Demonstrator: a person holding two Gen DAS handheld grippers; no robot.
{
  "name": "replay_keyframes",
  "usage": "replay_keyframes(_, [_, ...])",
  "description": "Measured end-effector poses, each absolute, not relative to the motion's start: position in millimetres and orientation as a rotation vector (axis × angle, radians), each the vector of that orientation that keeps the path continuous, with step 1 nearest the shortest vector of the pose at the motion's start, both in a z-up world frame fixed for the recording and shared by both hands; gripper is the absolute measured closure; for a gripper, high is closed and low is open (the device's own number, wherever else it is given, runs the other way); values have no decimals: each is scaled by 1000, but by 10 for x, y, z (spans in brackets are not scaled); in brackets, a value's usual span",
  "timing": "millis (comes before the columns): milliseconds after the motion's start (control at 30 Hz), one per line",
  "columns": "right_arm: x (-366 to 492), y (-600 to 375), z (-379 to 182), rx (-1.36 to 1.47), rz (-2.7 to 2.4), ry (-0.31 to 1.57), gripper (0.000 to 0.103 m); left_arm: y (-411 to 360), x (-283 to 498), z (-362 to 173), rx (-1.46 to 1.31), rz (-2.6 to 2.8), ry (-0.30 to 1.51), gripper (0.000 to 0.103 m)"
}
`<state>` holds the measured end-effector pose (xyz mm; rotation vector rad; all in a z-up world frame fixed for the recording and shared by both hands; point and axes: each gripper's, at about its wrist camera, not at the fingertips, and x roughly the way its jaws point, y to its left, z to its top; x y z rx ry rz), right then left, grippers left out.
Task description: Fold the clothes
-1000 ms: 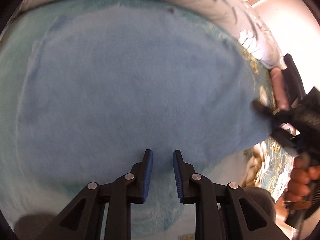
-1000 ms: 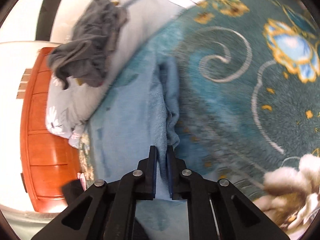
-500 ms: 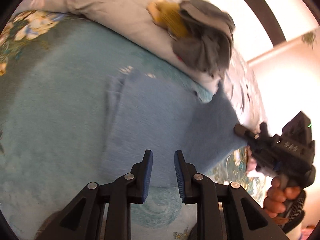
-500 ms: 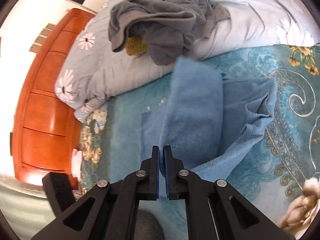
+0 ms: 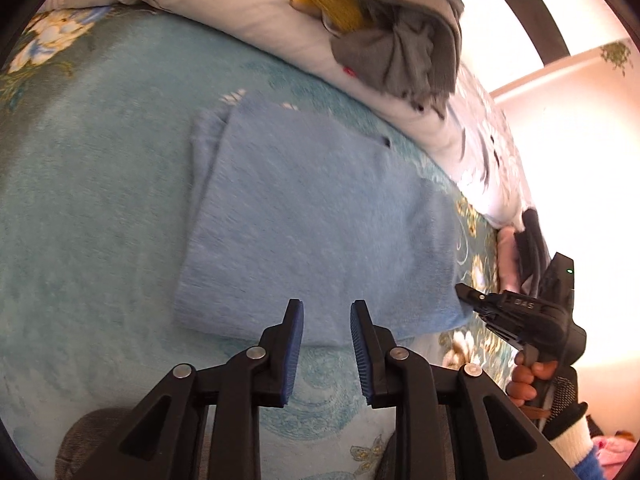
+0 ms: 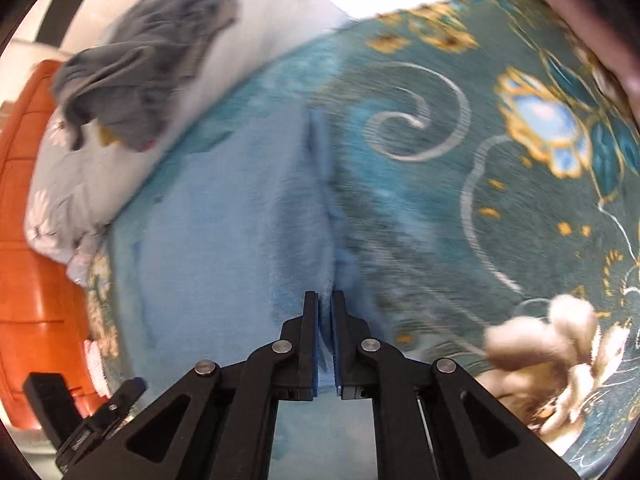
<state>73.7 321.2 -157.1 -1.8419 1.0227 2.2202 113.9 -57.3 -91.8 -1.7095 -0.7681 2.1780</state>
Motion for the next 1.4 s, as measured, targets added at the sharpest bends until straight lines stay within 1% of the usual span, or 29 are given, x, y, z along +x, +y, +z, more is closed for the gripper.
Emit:
replay_keyframes(33, [755,3260,-1608,-1831,2222,1051,92,-530,1133,-942,-1714,2156,-756,72])
replay_keyframes(67, [766,3303,-1640,-1819,2234,1090,77,-487,1127,-966,-1717,2134,-744,69])
replay_keyframes(100, [770,3339,-1666,-1806,2249,1120,59,-443,1121,-992,-1723,2114,-735,68])
replay_keyframes(133, [763,3365,-1683,-1791,2269,1143,54,-397,1118,-1021,-1732,2100,-732,67])
replay_keyframes(167, [745,3388,-1713,-1781,2286,1175,53,-350,1112,-1054,-1742,2085,-730,66])
replay_keyframes(233, [705,3434,-1775,-1758,2319,1243,53,-250,1105,-1120,-1763,2053,-724,66])
replay_keyframes(433, [558,3571,-2051,-1713,2336,1573,53,60,1027,-1274,-1795,1979,-670,66])
replay_keyframes(500, [497,3575,-2147,-1741,2314,1618,53,123,990,-1304,-1790,1967,-659,65])
replay_keyframes(633, [396,3590,-2247,-1708,2288,1764,53,200,906,-1328,-1757,1962,-656,65])
replay_keyframes(667, [368,3578,-2264,-1714,2280,1773,53,202,886,-1326,-1747,1965,-659,65])
replay_keyframes(733, [324,3549,-2243,-1734,2283,1754,56,210,832,-1350,-1742,1966,-675,65])
replay_keyframes(800, [268,3520,-2221,-1755,2274,1724,69,233,799,-1411,-1764,1965,-679,65])
replay_keyframes(833, [232,3505,-2210,-1767,2262,1704,71,247,790,-1447,-1781,1964,-676,65])
replay_keyframes(900, [202,3480,-2146,-1769,2253,1670,83,276,774,-1518,-1814,1961,-670,65])
replay_keyframes(967, [172,3437,-2069,-1777,2243,1640,87,304,757,-1590,-1847,1958,-663,65])
replay_keyframes(1067, [98,3321,-1871,-1780,2256,1578,89,303,743,-1559,-1861,1953,-671,65])
replay_keyframes(1200, [-40,3027,-1464,-1787,2344,1464,89,22,801,-1318,-1758,1981,-780,65])
replay_keyframes(1400, [-178,2308,-938,-1846,2508,1153,89,-774,830,-1014,-1620,2095,-1003,64])
